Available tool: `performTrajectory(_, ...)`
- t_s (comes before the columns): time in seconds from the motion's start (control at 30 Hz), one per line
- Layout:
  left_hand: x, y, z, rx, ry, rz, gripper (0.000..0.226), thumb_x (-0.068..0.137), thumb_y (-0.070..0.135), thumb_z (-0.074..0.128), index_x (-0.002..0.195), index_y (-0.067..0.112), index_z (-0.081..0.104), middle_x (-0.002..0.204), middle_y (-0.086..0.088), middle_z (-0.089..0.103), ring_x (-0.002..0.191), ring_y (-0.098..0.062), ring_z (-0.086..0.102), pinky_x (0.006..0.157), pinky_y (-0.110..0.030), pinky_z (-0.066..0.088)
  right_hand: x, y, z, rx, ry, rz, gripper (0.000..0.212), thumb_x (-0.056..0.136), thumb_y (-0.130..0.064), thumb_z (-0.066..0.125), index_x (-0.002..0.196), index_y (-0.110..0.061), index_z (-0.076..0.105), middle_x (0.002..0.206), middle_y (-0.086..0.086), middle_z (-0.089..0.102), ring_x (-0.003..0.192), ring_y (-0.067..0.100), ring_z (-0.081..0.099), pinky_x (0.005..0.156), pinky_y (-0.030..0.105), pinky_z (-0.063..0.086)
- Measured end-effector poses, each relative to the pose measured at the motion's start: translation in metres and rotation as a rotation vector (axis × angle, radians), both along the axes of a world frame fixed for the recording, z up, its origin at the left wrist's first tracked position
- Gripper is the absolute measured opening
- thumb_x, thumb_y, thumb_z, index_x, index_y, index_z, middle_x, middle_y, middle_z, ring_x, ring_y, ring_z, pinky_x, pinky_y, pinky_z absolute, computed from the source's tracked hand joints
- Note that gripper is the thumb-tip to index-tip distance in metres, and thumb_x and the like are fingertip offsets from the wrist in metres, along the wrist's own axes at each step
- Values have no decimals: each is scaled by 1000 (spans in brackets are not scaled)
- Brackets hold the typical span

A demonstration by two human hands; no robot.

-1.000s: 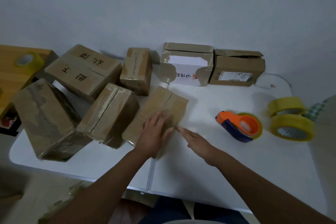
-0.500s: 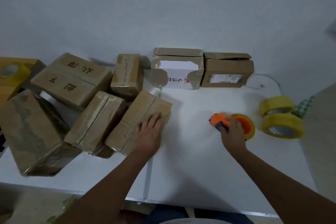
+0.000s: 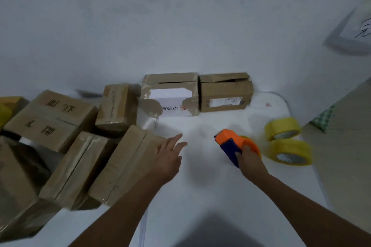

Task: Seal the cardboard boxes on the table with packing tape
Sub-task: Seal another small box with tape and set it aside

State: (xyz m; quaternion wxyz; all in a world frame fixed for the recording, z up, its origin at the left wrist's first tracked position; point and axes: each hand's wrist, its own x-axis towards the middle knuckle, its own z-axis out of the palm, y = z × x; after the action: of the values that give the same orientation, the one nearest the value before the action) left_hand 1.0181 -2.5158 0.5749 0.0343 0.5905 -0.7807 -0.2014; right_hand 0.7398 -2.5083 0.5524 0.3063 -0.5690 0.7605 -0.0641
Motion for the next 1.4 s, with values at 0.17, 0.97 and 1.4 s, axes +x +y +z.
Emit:
performTrajectory(0.17,-55,-54,2,-30,-12,-75,49,100,21,48,146,34,38,163,13,14,147,-14,18,114,-40,19,-33,-44,56,-256,-337,-287,26,105,-25,37,99,-4,52,83,8,57,77,25,53,57,32,32)
performTrajectory(0.97,-160,-160,8,-199,-333,-216,62,100,36,49,156,26,24,160,7,31,144,-16,31,114,-34,16,-111,-98,83,-483,-563,-531,38,100,-41,44,69,-20,47,62,-8,50,49,-2,45,46,13,34)
performTrajectory(1.4,-91,6,23,-174,-92,-381,63,84,25,75,141,12,54,141,-8,57,120,-29,60,104,-42,46,-44,-28,106,-311,-347,-3,55,91,-64,46,55,-22,46,47,-10,53,44,3,50,50,20,31)
